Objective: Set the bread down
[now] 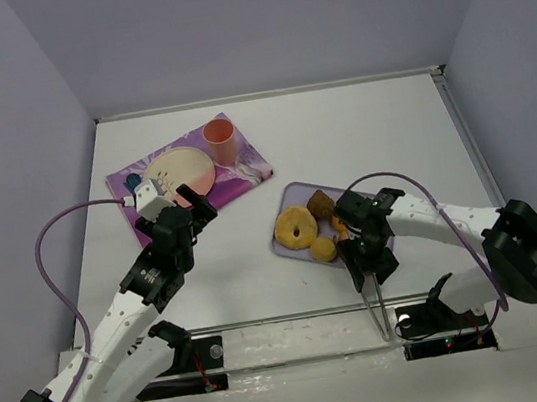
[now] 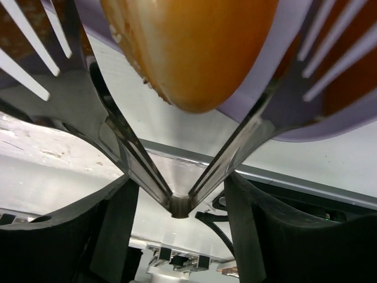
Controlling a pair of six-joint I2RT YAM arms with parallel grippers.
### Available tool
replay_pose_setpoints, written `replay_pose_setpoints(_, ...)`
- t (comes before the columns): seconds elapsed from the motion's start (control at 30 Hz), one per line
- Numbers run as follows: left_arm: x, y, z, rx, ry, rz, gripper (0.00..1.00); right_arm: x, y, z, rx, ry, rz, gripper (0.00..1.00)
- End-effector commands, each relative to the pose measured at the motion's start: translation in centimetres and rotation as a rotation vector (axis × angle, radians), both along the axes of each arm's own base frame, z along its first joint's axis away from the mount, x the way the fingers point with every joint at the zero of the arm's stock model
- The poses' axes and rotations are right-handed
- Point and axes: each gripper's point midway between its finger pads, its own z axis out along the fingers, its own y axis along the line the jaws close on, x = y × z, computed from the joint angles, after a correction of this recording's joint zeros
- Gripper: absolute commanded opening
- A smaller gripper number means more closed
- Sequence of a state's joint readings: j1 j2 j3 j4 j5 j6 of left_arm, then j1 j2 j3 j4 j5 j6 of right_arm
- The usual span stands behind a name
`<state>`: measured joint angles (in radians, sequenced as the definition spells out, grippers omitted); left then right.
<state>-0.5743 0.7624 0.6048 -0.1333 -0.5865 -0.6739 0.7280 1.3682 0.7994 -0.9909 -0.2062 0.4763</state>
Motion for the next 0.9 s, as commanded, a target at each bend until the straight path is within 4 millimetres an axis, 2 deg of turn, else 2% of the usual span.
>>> replay_pose_setpoints(0.0,0.2,0.5,0.7,-0.009,-0.028,0.030,0.99,0.1,-0.2,-0.8,-0.020,-0.006,0.022,0.67)
replay_pose_setpoints(0.23,0.2,0.7,0.5,-0.004,-0.023,0.037,0.99,0.6,0.9,-1.3,0.017,-0.005,0.041,0.69)
replay_pose_setpoints(0.33,0.2,0.7,0.6,-0.006,-0.025,0.038,0.99,0.8,1.1,-1.5,0.020,-0.005,0.042,0.66)
replay_pose_setpoints(0.47,0.2,0.7,0.5,-0.003,-0.024,0.040,0.99,1.3,0.8,-1.7,-0.007,-0.023,0.027,0.50)
replay_pose_setpoints(0.5,0.2,0.7,0.5,-0.005,-0.024,0.041,0.99,1.2,0.7,-1.6,-0.016,-0.029,0.033,0.41)
replay_pose_setpoints(0.63,0.2,0.8,0.5,-0.005,-0.024,0.042,0.99,1.5,0.9,-0.6,-0.006,-0.056,0.014,0.23)
replay_pose_setpoints(0.83,0.3,0.6,0.6,-0.007,-0.025,0.036,0.99,2.3,0.4,2.5,-0.002,-0.139,-0.011,0.19)
replay_pose_setpoints(0.87,0.3,0.6,0.7,-0.010,-0.027,0.033,0.99,2.6,0.6,3.5,0.011,-0.160,-0.012,0.18)
